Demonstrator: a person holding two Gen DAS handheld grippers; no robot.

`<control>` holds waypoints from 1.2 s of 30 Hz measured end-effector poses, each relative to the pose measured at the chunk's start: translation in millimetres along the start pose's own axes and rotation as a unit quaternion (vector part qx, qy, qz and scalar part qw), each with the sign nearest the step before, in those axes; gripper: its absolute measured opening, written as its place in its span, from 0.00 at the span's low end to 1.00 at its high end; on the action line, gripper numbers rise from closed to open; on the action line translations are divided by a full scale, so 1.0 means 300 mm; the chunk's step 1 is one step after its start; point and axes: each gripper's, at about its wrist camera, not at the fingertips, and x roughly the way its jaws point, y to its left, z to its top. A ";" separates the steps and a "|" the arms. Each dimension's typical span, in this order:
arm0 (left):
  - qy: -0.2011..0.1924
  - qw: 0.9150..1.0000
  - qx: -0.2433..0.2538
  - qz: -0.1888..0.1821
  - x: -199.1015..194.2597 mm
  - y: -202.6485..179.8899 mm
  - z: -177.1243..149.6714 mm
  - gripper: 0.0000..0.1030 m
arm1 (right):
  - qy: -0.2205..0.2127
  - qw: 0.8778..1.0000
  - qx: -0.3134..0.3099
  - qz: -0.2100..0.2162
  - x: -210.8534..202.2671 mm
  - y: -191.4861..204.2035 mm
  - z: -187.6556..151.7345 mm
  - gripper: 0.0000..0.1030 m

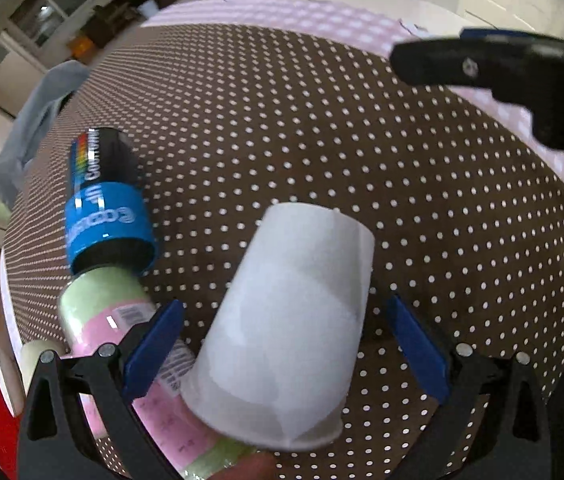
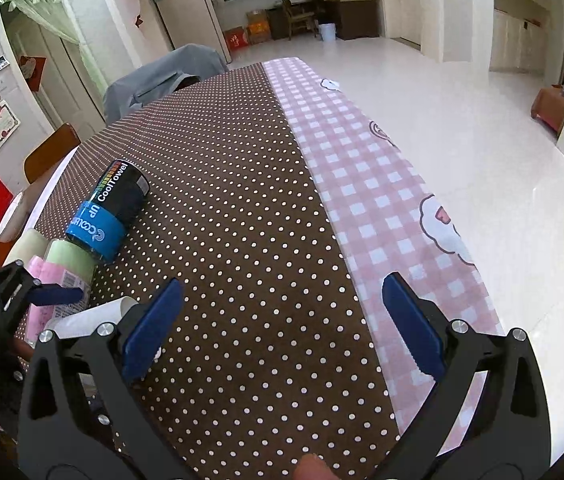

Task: Flip cup upside down
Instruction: 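Move the left gripper to the white paper cup and close on it, then lift the white cup with the left gripper and turn it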

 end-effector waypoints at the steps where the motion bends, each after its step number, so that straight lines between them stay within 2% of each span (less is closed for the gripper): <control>1: 0.006 1.000 0.004 -0.002 0.010 0.001 0.008 0.96 | 0.000 1.000 0.000 0.000 0.000 0.002 0.001 0.94; 3: 0.013 1.000 0.012 -0.010 0.021 0.003 0.019 0.96 | 0.000 1.000 0.001 0.001 0.002 0.003 0.003 0.94; 6: 0.022 0.999 0.011 -0.024 0.047 0.014 0.040 0.78 | -0.001 1.000 0.001 0.001 0.001 0.004 0.003 0.94; 7: 0.021 0.999 0.001 -0.041 0.052 0.030 0.047 0.67 | -0.002 1.000 0.001 0.001 -0.001 0.004 0.003 0.94; 8: 0.019 0.999 -0.008 -0.050 0.057 0.046 0.055 0.66 | -0.003 1.000 0.002 0.000 -0.004 0.003 0.002 0.94; 10: 0.015 0.999 -0.021 -0.043 0.062 0.067 0.058 0.63 | -0.004 1.000 0.003 0.000 -0.011 0.002 0.001 0.94; 14: -0.005 0.997 -0.054 -0.049 0.055 0.090 0.046 0.61 | -0.009 1.000 0.003 -0.004 -0.036 0.002 -0.008 0.94; 19: -0.048 0.991 -0.109 -0.061 -0.010 0.112 0.013 0.61 | -0.019 1.000 0.007 -0.005 -0.076 -0.001 -0.016 0.94; 27: -0.104 0.969 -0.202 -0.094 -0.152 0.170 -0.061 0.61 | -0.039 0.999 0.002 -0.005 -0.161 0.010 -0.039 0.94; 36: -0.132 0.956 -0.243 -0.095 -0.266 0.093 -0.240 0.61 | -0.047 0.999 -0.013 0.005 -0.231 0.044 -0.091 0.94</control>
